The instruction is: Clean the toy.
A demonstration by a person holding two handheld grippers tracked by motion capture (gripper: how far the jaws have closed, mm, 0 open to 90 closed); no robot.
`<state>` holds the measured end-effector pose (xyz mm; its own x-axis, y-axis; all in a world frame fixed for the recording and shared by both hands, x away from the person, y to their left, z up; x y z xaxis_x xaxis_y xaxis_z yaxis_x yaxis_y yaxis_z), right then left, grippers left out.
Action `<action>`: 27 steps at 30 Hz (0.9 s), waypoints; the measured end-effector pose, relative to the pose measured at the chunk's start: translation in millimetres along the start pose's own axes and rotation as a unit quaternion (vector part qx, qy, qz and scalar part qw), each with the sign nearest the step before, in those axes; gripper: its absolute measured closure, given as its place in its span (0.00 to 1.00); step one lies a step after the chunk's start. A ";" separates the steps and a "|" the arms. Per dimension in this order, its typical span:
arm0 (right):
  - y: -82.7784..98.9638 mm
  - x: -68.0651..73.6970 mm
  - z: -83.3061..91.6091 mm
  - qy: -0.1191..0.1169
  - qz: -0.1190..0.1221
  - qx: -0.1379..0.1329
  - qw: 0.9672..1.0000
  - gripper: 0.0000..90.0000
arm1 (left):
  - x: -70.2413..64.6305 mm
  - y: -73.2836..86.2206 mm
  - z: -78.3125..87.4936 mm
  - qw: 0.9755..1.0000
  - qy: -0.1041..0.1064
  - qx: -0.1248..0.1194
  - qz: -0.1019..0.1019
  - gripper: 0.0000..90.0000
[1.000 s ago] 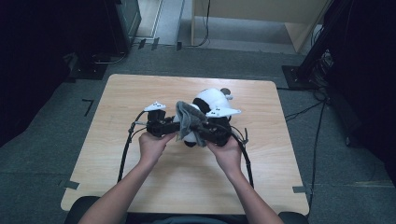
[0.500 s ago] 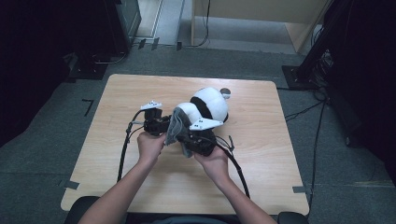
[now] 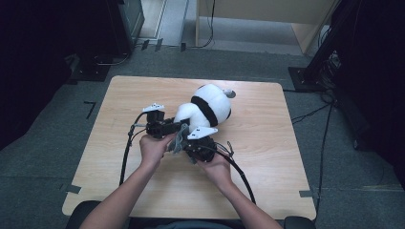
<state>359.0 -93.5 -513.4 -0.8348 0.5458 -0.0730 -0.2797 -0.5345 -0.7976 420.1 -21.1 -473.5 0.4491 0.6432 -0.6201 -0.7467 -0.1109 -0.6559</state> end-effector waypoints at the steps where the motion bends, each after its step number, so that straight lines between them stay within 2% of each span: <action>1: 2.2 -1.4 -0.8 0.004 0.006 0.007 1.000 0.90 | 0.0 -0.5 0.4 1.000 0.002 -0.002 0.001 0.58; 7: 15.3 -8.9 -6.2 0.010 -0.007 0.033 0.999 0.90 | -0.3 -2.5 3.2 1.000 0.012 -0.005 0.007 0.59; 11: 15.3 -9.3 -4.9 0.021 0.009 0.032 0.999 0.90 | 0.4 -3.6 5.1 1.000 0.016 -0.005 0.010 0.59; 20: 24.2 -25.5 -1.0 0.026 -0.013 0.041 0.999 0.90 | 1.4 -2.9 6.0 1.000 0.022 -0.004 0.015 0.59; 22: 24.9 -27.4 -0.3 0.028 -0.015 0.043 0.999 0.90 | 1.5 -4.0 7.3 1.000 0.023 -0.007 0.015 0.59; 27: 31.9 -42.4 5.4 0.038 -0.038 0.053 0.997 0.90 | 3.1 -8.6 13.1 0.999 0.033 -0.018 0.023 0.60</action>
<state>382.9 -137.2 -532.5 -0.7719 0.6325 -0.0635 -0.3927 -0.5530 -0.7348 421.5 -8.2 -464.1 0.4472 0.5857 -0.6759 -0.7496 -0.1668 -0.6405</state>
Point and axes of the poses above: each handheld gripper's, and its own axes: z roughly backward along the jaws, y roughly out of its underside, x roughly to its left, the point moved 8 cm from there along -z, roughly forward along the jaws, and after that the axes turned 10 degrees about z, right-handed, at the moved point
